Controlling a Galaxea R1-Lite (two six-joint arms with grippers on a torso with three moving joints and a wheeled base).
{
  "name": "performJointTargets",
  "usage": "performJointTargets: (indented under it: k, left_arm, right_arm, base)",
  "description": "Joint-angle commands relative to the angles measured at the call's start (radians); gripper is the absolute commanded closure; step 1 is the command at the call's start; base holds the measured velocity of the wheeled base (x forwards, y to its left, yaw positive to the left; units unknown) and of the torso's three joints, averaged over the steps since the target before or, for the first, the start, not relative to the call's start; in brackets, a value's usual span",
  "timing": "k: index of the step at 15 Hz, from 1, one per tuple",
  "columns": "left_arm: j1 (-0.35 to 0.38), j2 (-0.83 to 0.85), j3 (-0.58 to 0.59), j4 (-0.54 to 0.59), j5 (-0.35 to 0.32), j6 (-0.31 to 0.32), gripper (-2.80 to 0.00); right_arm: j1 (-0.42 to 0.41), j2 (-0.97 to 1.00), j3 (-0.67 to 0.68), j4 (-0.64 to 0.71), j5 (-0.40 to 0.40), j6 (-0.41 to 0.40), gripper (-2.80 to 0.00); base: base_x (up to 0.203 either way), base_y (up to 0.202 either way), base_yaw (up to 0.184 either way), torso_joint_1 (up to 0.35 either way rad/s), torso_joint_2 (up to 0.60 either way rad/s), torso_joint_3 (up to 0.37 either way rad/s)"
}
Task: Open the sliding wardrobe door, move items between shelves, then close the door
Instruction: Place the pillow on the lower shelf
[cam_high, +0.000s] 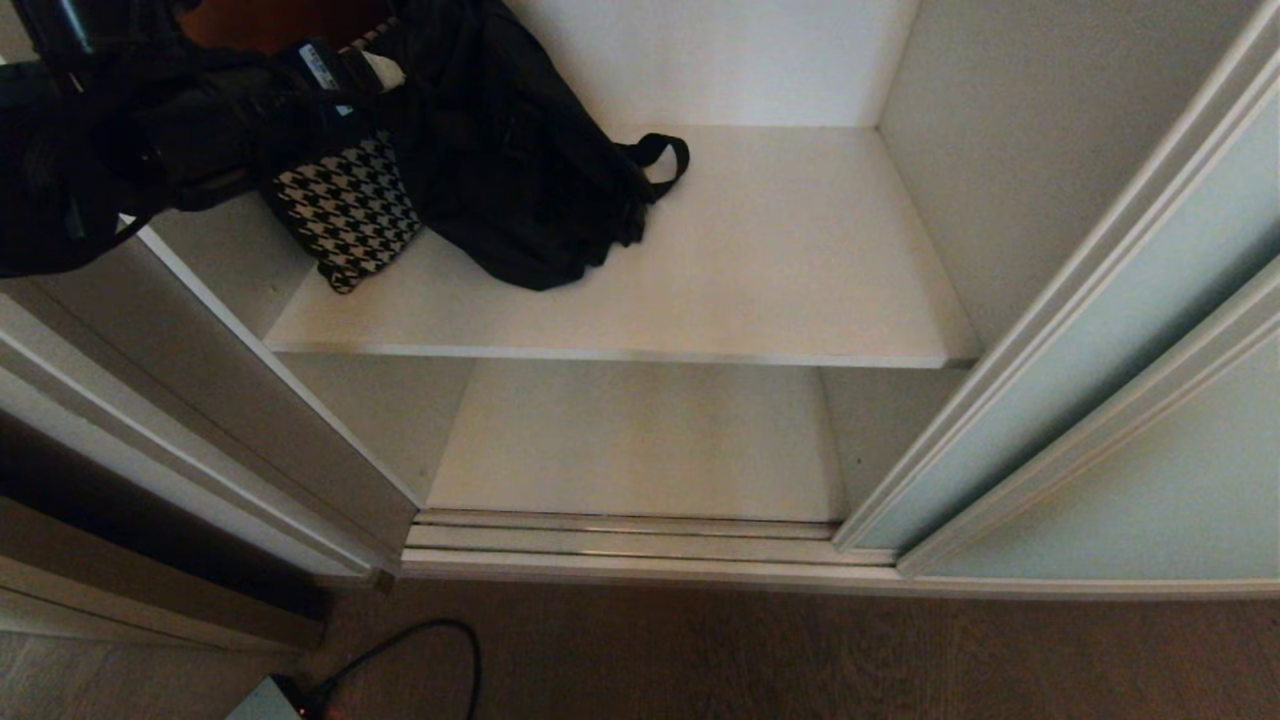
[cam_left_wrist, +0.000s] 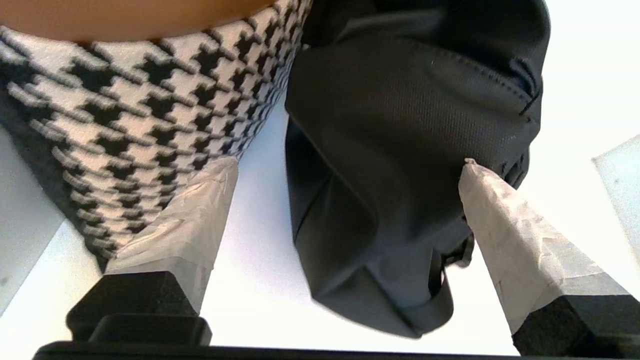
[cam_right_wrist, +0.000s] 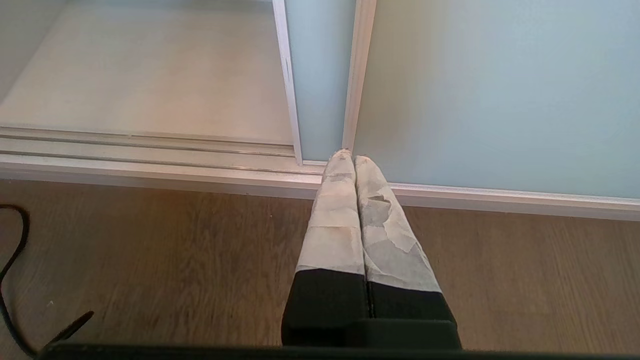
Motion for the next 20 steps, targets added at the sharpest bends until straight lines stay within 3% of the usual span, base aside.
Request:
performJointTargets:
  k: [1,6,15,16,20]
  left_arm:
    - [-0.002,0.013,-0.006,-0.052,0.003,-0.001,-2.80]
    - [-0.013,0.067,-0.029,-0.132,-0.004,-0.010,-2.80]
    - [-0.047,0.171,-0.129,-0.125,0.004,-0.011,-2.80]
    - [-0.047,0.179,-0.139,-0.122,0.008,-0.011,0.00]
    - [-0.048,0.210,-0.170,-0.120,0.006,-0.012,0.00]
  right_arm:
    - [0.000,-0.002,0.000,0.000,-0.001,0.001,0.00]
    - [0.000,-0.002,0.000,0.000,0.000,0.000,0.00]
    - [0.000,-0.002,0.000,0.000,0.000,0.001,0.00]
    - [0.000,-0.002,0.000,0.000,-0.001,0.001,0.00]
    - [0.000,-0.002,0.000,0.000,0.000,0.000,0.00]
  base:
    - [0.000,0.000,0.000,0.000,0.00,0.000]
    - [0.000,0.000,0.000,0.000,0.00,0.000]
    - [0.000,0.000,0.000,0.000,0.00,0.000]
    - [0.000,0.000,0.000,0.000,0.00,0.000]
    - [0.000,0.000,0.000,0.000,0.00,0.000]
